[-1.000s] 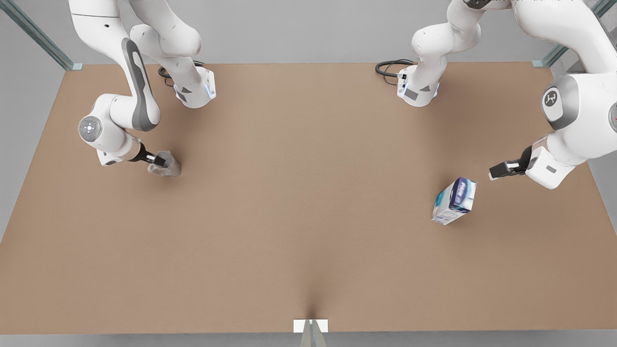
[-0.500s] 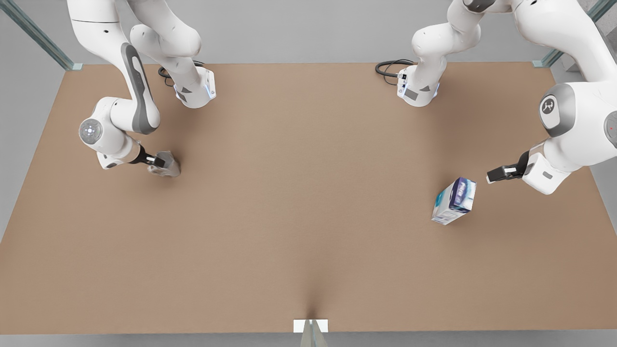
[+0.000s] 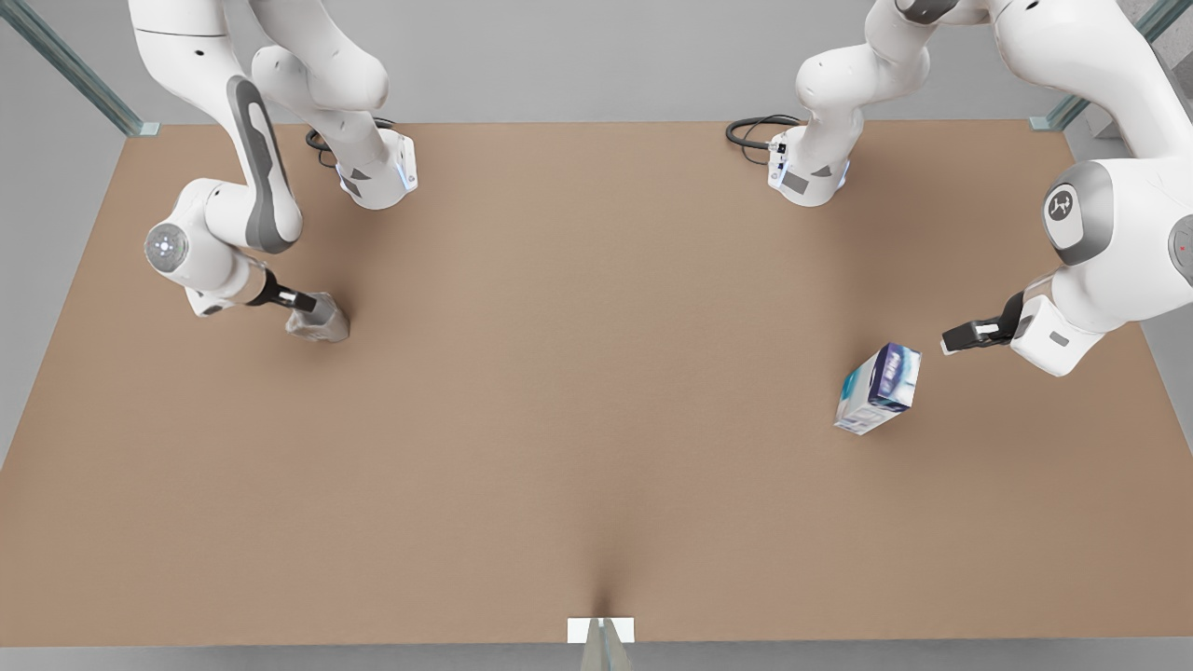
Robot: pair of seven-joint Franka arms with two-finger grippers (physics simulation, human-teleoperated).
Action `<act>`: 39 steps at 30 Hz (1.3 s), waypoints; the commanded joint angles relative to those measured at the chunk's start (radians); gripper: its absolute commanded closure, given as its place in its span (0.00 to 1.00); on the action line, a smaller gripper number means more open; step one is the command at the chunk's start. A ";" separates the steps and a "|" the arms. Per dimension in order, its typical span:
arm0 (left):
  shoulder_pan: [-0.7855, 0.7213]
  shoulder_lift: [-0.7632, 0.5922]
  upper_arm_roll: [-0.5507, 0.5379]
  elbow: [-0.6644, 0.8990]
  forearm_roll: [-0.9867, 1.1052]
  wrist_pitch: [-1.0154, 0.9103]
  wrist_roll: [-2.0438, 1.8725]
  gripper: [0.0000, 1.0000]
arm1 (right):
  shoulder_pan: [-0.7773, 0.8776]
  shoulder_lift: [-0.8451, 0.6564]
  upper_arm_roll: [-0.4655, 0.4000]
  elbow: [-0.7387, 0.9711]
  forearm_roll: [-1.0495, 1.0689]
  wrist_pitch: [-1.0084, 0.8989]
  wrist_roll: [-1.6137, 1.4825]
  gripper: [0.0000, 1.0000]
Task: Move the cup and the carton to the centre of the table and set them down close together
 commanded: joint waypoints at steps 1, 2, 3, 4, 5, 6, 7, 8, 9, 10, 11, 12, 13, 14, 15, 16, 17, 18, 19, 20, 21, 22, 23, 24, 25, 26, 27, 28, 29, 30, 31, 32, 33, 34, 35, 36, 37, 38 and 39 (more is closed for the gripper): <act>0.000 0.000 0.000 0.000 0.000 0.000 0.000 0.00 | 0.012 -0.011 0.000 -0.008 0.000 0.000 0.000 0.00; 0.000 0.000 0.000 0.000 0.000 0.000 -0.002 0.00 | 0.007 -0.011 0.000 -0.009 0.000 0.000 0.000 0.00; 0.000 0.000 0.000 0.000 0.000 0.000 -0.002 0.00 | -0.002 -0.017 0.000 -0.022 0.000 0.000 -0.002 0.00; 0.000 0.000 0.000 0.000 0.000 0.000 -0.002 0.00 | 0.000 -0.020 0.000 -0.023 0.000 0.001 -0.002 0.00; 0.000 0.000 0.000 0.000 0.000 0.000 -0.002 0.00 | 0.001 -0.018 0.001 -0.023 0.003 0.009 0.001 0.00; 0.000 0.000 0.000 0.000 0.000 0.000 -0.002 0.00 | 0.001 -0.015 0.001 -0.023 0.005 0.014 0.003 0.00; 0.000 0.000 0.000 0.000 0.000 0.000 -0.002 0.00 | 0.006 -0.012 0.001 -0.025 0.031 0.017 0.003 0.00; 0.000 0.000 0.000 0.000 0.000 0.000 -0.002 0.00 | 0.010 -0.011 0.001 -0.025 0.034 0.027 0.003 0.00; 0.000 0.000 0.000 0.000 0.000 0.000 -0.002 0.00 | 0.013 -0.006 0.001 -0.025 0.037 0.037 0.005 0.00; 0.000 0.000 0.000 0.000 0.000 0.000 -0.002 0.00 | 0.015 -0.004 0.001 -0.031 0.038 0.041 0.005 0.00; 0.000 0.000 0.000 0.000 0.000 0.000 -0.002 0.00 | 0.015 -0.003 0.001 -0.043 0.038 0.061 0.005 0.00; 0.000 0.000 0.000 0.000 0.000 0.000 -0.002 0.00 | 0.016 0.003 0.001 -0.046 0.040 0.067 0.005 0.00; 0.000 0.000 0.000 0.000 0.000 0.000 -0.002 0.00 | 0.018 0.011 0.001 -0.046 0.048 0.073 0.005 0.00; 0.000 0.000 0.000 0.000 0.000 -0.002 -0.002 0.00 | 0.020 0.017 0.001 -0.052 0.048 0.095 0.005 0.00; 0.000 0.000 0.000 0.000 0.000 -0.002 -0.002 0.00 | 0.021 0.025 0.001 -0.052 0.048 0.101 0.005 0.00; 0.000 0.000 0.000 0.000 0.000 -0.002 -0.002 0.00 | 0.021 0.032 0.003 -0.052 0.048 0.118 0.005 0.00; 0.000 0.000 0.000 0.000 0.000 -0.002 -0.002 0.00 | 0.026 0.040 0.003 -0.052 0.048 0.130 0.005 0.00; 0.000 0.000 0.000 0.000 0.000 -0.002 -0.002 0.00 | 0.026 0.043 0.001 -0.052 0.048 0.133 0.003 0.00; 0.000 0.000 0.000 0.000 0.000 -0.002 -0.002 0.00 | 0.026 0.055 0.001 -0.052 0.048 0.149 0.003 0.00; 0.000 0.000 0.000 0.000 0.000 -0.002 -0.002 0.00 | 0.026 0.063 0.001 -0.054 0.048 0.155 0.001 0.00; 0.000 0.000 0.000 0.000 0.000 -0.002 -0.002 0.00 | 0.024 0.063 0.001 -0.055 0.048 0.155 -0.002 0.00; 0.000 0.000 -0.002 0.000 0.000 -0.002 -0.002 0.00 | 0.021 0.060 0.001 -0.066 0.048 0.155 -0.002 0.00; 0.000 0.000 0.000 0.000 0.000 -0.003 -0.002 0.00 | 0.015 0.057 0.001 -0.072 0.048 0.155 -0.014 0.00; 0.000 0.000 0.000 0.000 0.000 -0.003 -0.002 0.00 | 0.010 0.057 0.001 -0.074 0.048 0.155 -0.026 0.00; 0.000 0.000 0.000 0.000 0.000 -0.003 -0.002 0.00 | 0.009 0.057 0.001 -0.083 0.048 0.156 -0.026 0.00; 0.000 0.000 -0.002 -0.002 0.000 -0.003 -0.002 0.00 | 0.009 0.057 0.001 -0.089 0.049 0.156 -0.026 0.00; 0.000 0.000 -0.002 0.000 0.000 -0.003 -0.002 0.00 | 0.009 0.060 0.001 -0.089 0.048 0.158 -0.026 0.00; 0.000 0.000 0.000 -0.002 0.000 -0.005 -0.002 0.00 | 0.009 0.063 0.001 -0.089 0.048 0.166 -0.026 0.00; -0.002 0.000 -0.002 -0.008 0.000 -0.005 -0.003 0.00 | 0.009 0.078 0.001 -0.089 0.048 0.178 -0.026 0.00; 0.000 0.000 -0.002 -0.008 0.000 -0.005 -0.003 0.00 | 0.010 0.086 0.001 -0.089 0.048 0.189 -0.026 0.00; 0.000 0.000 -0.002 -0.008 0.000 -0.005 -0.003 0.00 | 0.015 0.098 0.003 -0.091 0.048 0.196 -0.026 0.00; 0.000 0.000 -0.002 -0.008 0.000 -0.005 -0.003 0.00 | 0.021 0.101 0.001 -0.089 0.048 0.196 -0.026 0.00; -0.002 0.000 0.000 -0.009 0.000 -0.006 -0.005 0.00 | 0.021 0.111 0.001 -0.091 0.048 0.198 -0.026 0.00; -0.002 0.000 0.000 -0.009 0.000 -0.008 -0.005 0.00 | 0.023 0.121 0.001 -0.089 0.048 0.205 -0.026 0.00; -0.002 0.000 -0.002 -0.009 0.000 -0.008 -0.005 0.00 | 0.026 0.134 0.003 -0.091 0.048 0.212 -0.026 0.00; -0.002 0.000 -0.002 -0.009 0.000 -0.008 -0.005 0.00 | 0.027 0.138 0.003 -0.089 0.048 0.212 -0.026 0.00; -0.002 0.000 0.000 -0.009 0.000 -0.006 -0.005 0.00 | 0.038 0.143 0.006 -0.089 0.048 0.212 -0.026 0.00; -0.002 0.000 -0.002 -0.018 0.000 0.000 -0.003 0.00 | 0.039 0.143 0.006 -0.089 0.048 0.212 -0.026 0.00; -0.002 -0.002 -0.002 -0.044 0.002 0.024 -0.002 0.00 | 0.041 0.143 0.006 -0.089 0.048 0.212 -0.031 0.38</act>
